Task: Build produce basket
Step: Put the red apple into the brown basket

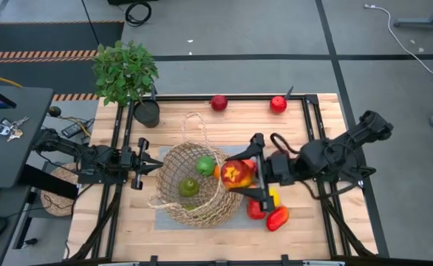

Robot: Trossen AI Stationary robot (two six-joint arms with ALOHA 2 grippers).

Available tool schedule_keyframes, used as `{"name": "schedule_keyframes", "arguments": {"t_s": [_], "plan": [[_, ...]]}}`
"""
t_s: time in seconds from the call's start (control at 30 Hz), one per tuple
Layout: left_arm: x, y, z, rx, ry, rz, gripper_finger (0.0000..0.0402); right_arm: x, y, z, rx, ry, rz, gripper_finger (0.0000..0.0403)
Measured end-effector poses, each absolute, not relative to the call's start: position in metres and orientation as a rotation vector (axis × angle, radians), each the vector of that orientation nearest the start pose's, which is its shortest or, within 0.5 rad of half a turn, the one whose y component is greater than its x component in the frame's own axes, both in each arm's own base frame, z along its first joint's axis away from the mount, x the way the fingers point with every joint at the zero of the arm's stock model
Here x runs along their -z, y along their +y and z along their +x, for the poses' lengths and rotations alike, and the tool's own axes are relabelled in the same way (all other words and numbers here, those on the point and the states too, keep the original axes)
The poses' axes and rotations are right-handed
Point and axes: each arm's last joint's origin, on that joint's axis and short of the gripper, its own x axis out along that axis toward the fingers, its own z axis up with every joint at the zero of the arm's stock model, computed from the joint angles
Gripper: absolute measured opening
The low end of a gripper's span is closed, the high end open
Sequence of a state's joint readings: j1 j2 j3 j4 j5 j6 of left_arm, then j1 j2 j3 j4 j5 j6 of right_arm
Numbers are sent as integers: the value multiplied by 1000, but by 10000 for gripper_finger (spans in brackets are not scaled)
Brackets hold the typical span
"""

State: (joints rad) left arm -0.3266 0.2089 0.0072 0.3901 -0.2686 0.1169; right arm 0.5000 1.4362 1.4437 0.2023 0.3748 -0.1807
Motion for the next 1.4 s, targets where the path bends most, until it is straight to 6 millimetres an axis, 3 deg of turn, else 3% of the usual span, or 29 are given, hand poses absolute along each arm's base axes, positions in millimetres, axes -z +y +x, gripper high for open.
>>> {"name": "schedule_keyframes", "arguments": {"t_s": [0.13, 0.37, 0.6, 0.97, 1.4], "plan": [[-186, -27, 105, 47, -183, 61, 28, -434, 148, 308, -76, -218, -241, 333], [-186, -27, 105, 47, -183, 61, 35, -408, 141, 343, 18, -189, -660, 333], [-186, -27, 105, 47, -183, 61, 30, -399, 133, 353, 118, -121, -1031, 334], [-186, -27, 105, 47, -183, 61, 36, -393, 126, 356, 116, -35, -1191, 334], [-186, -27, 105, 47, -183, 61, 34, -386, 126, 357, 26, -74, -1044, 334]]}}
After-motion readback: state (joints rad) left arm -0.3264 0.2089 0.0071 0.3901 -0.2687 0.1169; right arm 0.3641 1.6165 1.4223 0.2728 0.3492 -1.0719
